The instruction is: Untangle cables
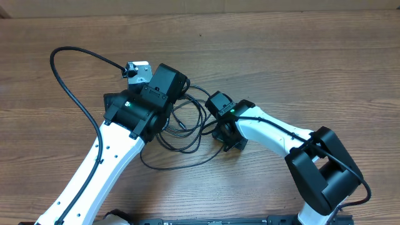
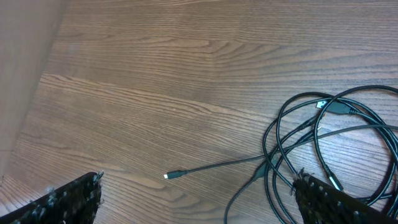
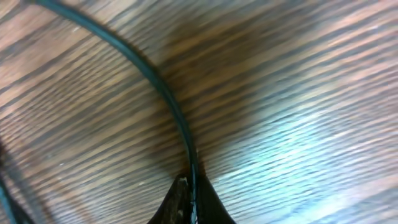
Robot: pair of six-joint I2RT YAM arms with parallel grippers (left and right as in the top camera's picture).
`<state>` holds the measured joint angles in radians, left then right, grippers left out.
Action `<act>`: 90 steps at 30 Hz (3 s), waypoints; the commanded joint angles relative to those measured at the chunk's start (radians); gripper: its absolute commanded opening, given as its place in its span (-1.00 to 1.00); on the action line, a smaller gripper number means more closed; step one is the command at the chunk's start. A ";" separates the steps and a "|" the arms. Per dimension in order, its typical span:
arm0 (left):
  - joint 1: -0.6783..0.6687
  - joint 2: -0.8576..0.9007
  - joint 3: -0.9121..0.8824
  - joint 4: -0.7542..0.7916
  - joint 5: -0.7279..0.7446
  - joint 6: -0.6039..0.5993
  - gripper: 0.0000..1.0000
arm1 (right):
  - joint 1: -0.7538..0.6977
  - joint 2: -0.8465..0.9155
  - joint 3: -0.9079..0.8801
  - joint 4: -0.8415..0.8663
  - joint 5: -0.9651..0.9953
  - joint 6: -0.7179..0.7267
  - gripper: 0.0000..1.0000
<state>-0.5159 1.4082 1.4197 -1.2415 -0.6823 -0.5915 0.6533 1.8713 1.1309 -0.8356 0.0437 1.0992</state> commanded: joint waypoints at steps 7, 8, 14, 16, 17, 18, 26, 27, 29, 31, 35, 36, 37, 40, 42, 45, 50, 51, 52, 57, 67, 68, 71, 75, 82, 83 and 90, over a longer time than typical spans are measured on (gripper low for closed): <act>0.007 -0.008 -0.002 -0.003 -0.023 0.008 0.99 | -0.193 0.004 -0.017 -0.011 0.193 -0.080 -0.92; 0.007 -0.008 -0.002 -0.003 -0.023 0.008 1.00 | -0.220 0.004 -0.017 -0.007 0.202 -0.097 -0.92; 0.007 -0.008 -0.002 -0.003 0.002 0.008 0.99 | -0.375 0.004 -0.017 0.026 0.279 -0.214 -0.92; 0.007 -0.008 -0.002 -0.003 0.003 0.008 0.99 | -0.435 0.004 -0.017 0.042 0.290 -0.259 -0.92; 0.007 -0.008 -0.002 -0.003 0.003 0.008 0.99 | -0.472 0.004 -0.017 0.051 0.293 -0.279 -0.92; 0.007 -0.008 -0.002 -0.003 0.003 0.008 0.99 | -0.519 0.004 -0.017 0.064 0.298 -0.304 -0.92; 0.007 -0.008 -0.002 -0.003 0.055 0.009 0.99 | -0.811 0.004 -0.016 0.190 0.304 -0.448 -0.92; 0.007 -0.008 -0.002 -0.003 0.059 0.009 0.99 | -0.853 0.004 -0.016 0.209 0.304 -0.464 -0.92; 0.007 -0.008 -0.002 -0.003 0.068 0.008 0.99 | -0.926 0.004 -0.016 0.245 0.304 -0.501 -0.92; 0.007 -0.008 -0.002 -0.002 0.078 0.008 0.99 | -1.007 0.004 -0.016 0.278 0.303 -0.528 -0.92; 0.007 -0.008 -0.002 0.011 0.083 0.008 0.99 | -1.115 0.004 -0.016 0.311 0.220 -0.528 -0.92; 0.007 -0.008 -0.002 0.015 0.087 0.008 0.99 | -1.125 0.004 -0.016 0.312 0.197 -0.528 -0.80; 0.007 -0.008 -0.002 0.019 0.090 0.009 0.99 | -1.133 0.004 -0.016 0.312 0.166 -0.528 -0.53; 0.007 -0.008 -0.002 0.034 0.100 0.009 0.99 | -1.130 0.004 -0.009 0.311 0.080 -0.534 0.21; 0.007 -0.008 -0.002 0.043 0.099 0.009 0.99 | -1.106 0.003 0.006 0.311 0.023 -0.579 0.47; 0.007 -0.008 -0.002 0.051 0.099 0.009 0.99 | -1.046 0.003 0.054 0.278 0.003 -0.628 0.71; 0.007 -0.008 -0.002 0.053 0.099 0.013 0.99 | -0.925 0.003 0.185 0.175 0.051 -0.663 1.00; 0.007 -0.008 -0.002 0.053 0.099 0.013 1.00 | -0.904 0.003 0.215 0.148 0.077 -0.663 1.00; 0.007 -0.008 -0.002 0.053 0.099 0.014 1.00 | -0.879 0.003 0.252 0.116 0.114 -0.663 1.00; 0.007 -0.008 -0.002 0.053 0.099 0.020 0.99 | -0.782 0.001 0.443 -0.055 0.290 -0.663 1.00; 0.007 -0.008 -0.002 0.054 0.095 0.020 0.99 | -0.608 -0.045 0.563 -0.155 0.211 -0.745 1.00; 0.007 -0.008 -0.002 0.054 0.095 0.020 0.99 | -0.584 -0.045 0.562 -0.156 0.186 -0.763 1.00; 0.007 -0.008 -0.002 0.053 0.095 0.020 1.00 | -0.513 -0.045 0.558 -0.169 0.165 -0.790 1.00; 0.007 -0.008 -0.002 0.053 0.095 0.024 0.99 | -0.470 -0.045 0.557 -0.221 0.156 -0.786 1.00; 0.007 -0.008 -0.002 0.053 0.095 0.024 0.99 | -0.449 -0.045 0.477 -0.248 0.040 -0.786 1.00; 0.007 -0.008 -0.002 0.053 0.095 0.024 1.00 | -0.449 -0.045 0.457 -0.243 0.032 -0.786 1.00; 0.007 -0.008 -0.002 0.054 0.095 0.024 1.00 | -0.437 -0.045 0.322 -0.174 -0.051 -0.795 1.00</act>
<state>-0.5159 1.4082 1.4197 -1.1881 -0.5865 -0.5903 0.2054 1.8519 1.4811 -1.0355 0.0624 0.3141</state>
